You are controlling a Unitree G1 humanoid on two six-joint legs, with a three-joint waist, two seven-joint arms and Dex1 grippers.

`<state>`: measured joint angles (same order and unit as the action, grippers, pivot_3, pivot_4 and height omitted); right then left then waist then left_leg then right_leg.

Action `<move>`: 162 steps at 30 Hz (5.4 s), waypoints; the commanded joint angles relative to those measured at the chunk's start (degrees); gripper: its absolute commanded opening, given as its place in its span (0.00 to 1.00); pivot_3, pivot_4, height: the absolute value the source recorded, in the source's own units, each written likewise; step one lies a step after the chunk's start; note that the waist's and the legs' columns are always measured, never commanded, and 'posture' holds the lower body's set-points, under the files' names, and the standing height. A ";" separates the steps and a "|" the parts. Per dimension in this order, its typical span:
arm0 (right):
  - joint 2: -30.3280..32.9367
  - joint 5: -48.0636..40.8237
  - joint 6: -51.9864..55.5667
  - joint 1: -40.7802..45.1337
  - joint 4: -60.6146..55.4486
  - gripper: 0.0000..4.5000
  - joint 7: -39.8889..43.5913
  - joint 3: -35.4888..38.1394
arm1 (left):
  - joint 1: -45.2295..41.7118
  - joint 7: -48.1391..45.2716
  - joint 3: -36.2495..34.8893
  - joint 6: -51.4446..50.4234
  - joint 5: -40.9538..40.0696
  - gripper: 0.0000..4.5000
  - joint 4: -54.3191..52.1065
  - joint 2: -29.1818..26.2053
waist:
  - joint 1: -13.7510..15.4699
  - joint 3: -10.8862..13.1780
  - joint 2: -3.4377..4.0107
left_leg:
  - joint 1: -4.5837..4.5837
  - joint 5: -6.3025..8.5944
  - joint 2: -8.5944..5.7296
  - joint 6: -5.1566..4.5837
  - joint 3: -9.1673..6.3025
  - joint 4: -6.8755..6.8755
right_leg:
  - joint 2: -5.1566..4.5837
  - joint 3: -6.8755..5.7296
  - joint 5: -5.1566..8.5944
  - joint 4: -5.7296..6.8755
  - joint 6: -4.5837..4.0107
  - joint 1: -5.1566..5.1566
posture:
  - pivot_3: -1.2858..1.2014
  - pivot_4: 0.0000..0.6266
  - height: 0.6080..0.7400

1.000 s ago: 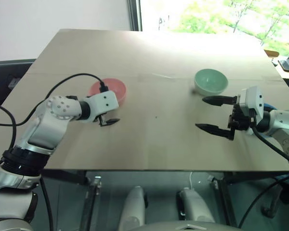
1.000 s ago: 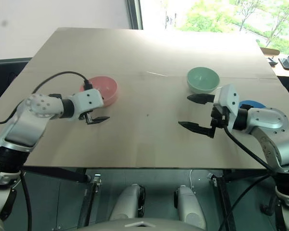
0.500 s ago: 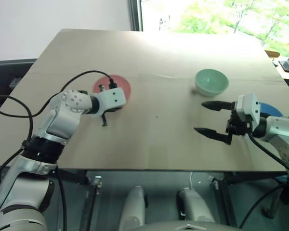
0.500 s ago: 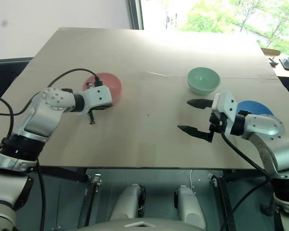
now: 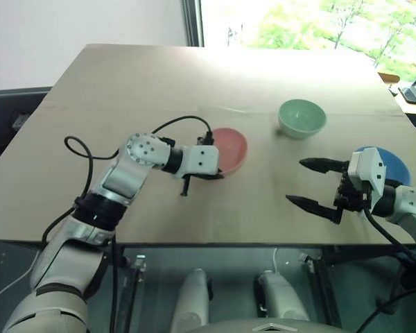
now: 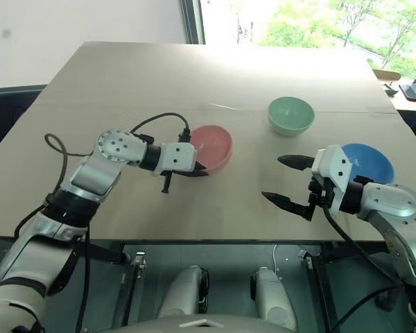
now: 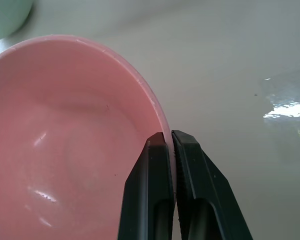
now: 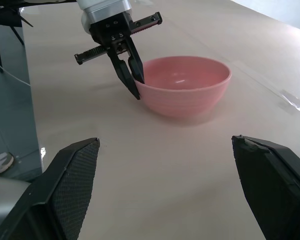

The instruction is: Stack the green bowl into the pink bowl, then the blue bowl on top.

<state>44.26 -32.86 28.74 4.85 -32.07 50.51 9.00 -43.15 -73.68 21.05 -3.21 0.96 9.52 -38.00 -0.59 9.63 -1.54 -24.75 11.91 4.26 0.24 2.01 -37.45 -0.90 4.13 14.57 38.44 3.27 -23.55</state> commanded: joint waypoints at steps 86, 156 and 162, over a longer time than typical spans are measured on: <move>-5.90 24.40 19.87 11.22 -2.51 0.98 -13.82 -2.39 | 16.20 17.08 -24.53 -33.23 -42.02 1.00 -29.54 -2.30 | -0.18 0.22 0.18 | 0.03 -0.01 -0.01 0.03 -0.08 0.15 | -0.01 -0.07 0.06 0.25 -0.10 -0.17 | 0.52 0.24 1.00; -16.31 12.39 5.12 36.43 15.09 0.62 1.91 -20.22 | 41.02 29.42 -45.48 -35.43 -44.90 1.00 -44.01 -8.11 | -0.12 0.33 0.07 | -0.02 0.00 0.03 0.03 -0.11 0.26 | -0.08 -0.19 0.07 0.07 -0.11 -0.17 | 0.52 0.24 1.00; -9.98 11.24 7.65 26.76 7.78 0.73 -1.58 -12.03 | 38.76 28.85 -42.75 -33.64 -43.68 1.00 -41.63 -8.02 | -0.06 0.32 0.05 | -0.03 0.00 0.00 0.03 -0.07 0.26 | -0.10 -0.17 0.07 0.00 -0.11 -0.15 | 0.52 0.24 1.00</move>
<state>32.89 -19.97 35.82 33.59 -20.59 49.77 -7.11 -3.20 -43.53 -20.90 -36.72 -40.18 -31.89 -45.54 -0.65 9.96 -1.49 -24.77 11.91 4.27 0.27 1.94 -37.19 -1.00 3.97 14.64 38.45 3.16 -23.70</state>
